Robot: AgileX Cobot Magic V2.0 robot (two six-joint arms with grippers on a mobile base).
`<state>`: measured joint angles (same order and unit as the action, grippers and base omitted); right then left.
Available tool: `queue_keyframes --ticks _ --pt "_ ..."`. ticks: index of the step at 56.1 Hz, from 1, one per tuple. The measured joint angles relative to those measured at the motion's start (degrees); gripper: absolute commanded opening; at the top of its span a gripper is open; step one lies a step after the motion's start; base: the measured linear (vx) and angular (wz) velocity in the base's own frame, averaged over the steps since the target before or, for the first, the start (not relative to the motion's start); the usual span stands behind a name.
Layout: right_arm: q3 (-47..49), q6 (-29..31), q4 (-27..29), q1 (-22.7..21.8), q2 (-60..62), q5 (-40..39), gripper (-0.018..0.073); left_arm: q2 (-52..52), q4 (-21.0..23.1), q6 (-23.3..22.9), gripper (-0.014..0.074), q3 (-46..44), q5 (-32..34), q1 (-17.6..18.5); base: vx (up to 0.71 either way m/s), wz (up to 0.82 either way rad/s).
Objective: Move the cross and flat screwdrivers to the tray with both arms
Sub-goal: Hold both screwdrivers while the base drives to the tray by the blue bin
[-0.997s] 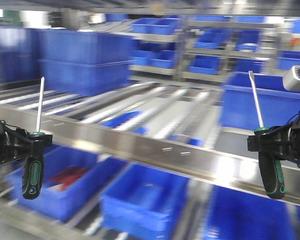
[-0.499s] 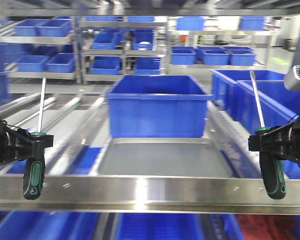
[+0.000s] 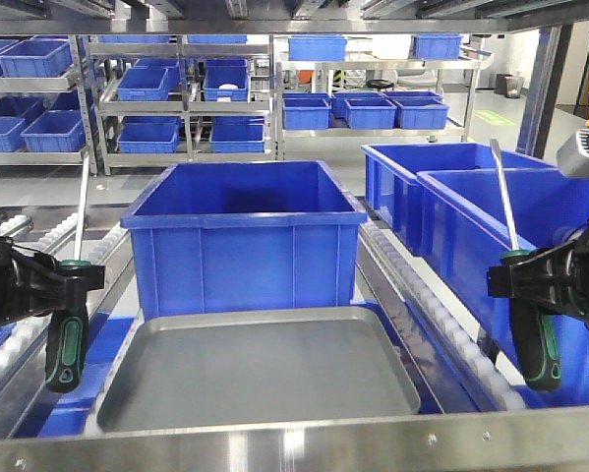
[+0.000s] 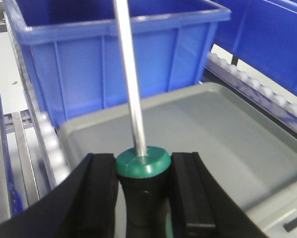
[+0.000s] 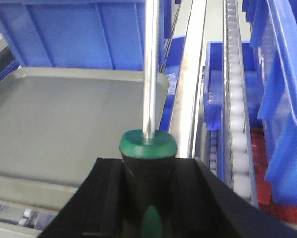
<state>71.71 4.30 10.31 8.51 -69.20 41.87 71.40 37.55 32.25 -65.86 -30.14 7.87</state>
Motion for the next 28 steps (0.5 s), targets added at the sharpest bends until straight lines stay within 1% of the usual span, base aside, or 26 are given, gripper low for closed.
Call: queue_keyframes --ticks 28 --pt "0.00 0.00 0.05 0.00 0.00 0.00 -0.0008 0.00 0.00 0.00 -0.0001 0.00 0.00 0.00 0.18 0.09"
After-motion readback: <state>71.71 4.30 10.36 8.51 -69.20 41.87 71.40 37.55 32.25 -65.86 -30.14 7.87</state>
